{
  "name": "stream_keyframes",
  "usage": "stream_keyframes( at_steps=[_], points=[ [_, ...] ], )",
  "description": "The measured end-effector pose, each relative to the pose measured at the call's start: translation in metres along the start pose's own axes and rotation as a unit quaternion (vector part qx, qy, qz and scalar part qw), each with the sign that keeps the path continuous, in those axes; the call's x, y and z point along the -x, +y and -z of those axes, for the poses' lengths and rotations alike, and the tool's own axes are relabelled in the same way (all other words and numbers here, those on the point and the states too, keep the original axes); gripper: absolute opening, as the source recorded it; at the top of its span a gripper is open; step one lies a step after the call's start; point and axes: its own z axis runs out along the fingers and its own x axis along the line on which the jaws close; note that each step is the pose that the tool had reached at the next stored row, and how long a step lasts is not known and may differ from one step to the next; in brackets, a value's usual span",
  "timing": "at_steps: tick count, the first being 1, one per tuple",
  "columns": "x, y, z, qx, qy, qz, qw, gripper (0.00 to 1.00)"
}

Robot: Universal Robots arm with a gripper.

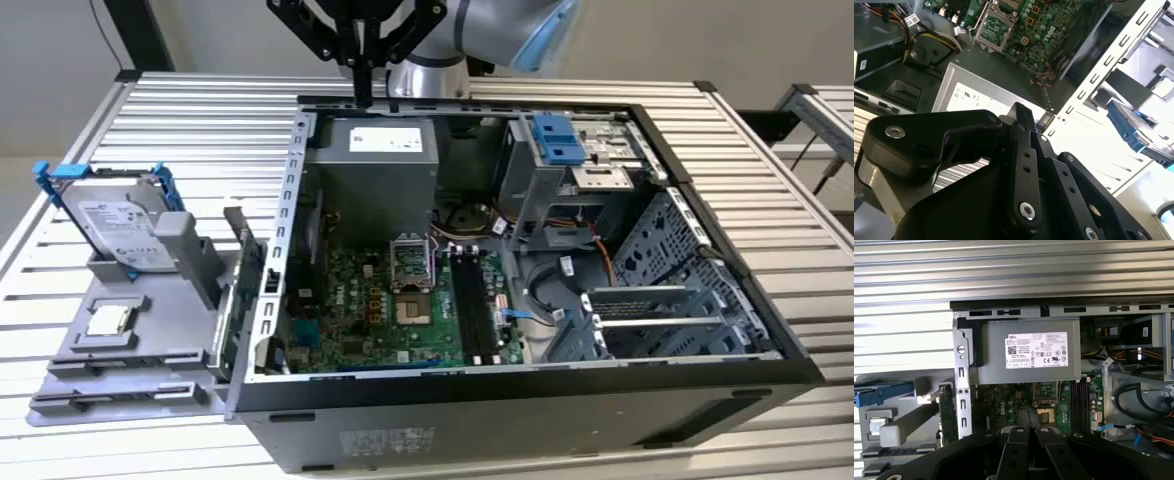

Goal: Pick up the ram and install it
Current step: 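Reach for the ram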

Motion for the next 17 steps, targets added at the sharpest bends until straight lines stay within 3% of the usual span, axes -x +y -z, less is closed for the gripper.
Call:
stream_keyframes(
  at_steps=[10,17],
  points=[
    [-0.0028,-0.0005,0.0,0.0003,0.0,0.0,1.0,0.0],
    [-0.0105,-0.0013,0.0002,0.0002,0.0,0.0,1.0,0.0]
  ],
)
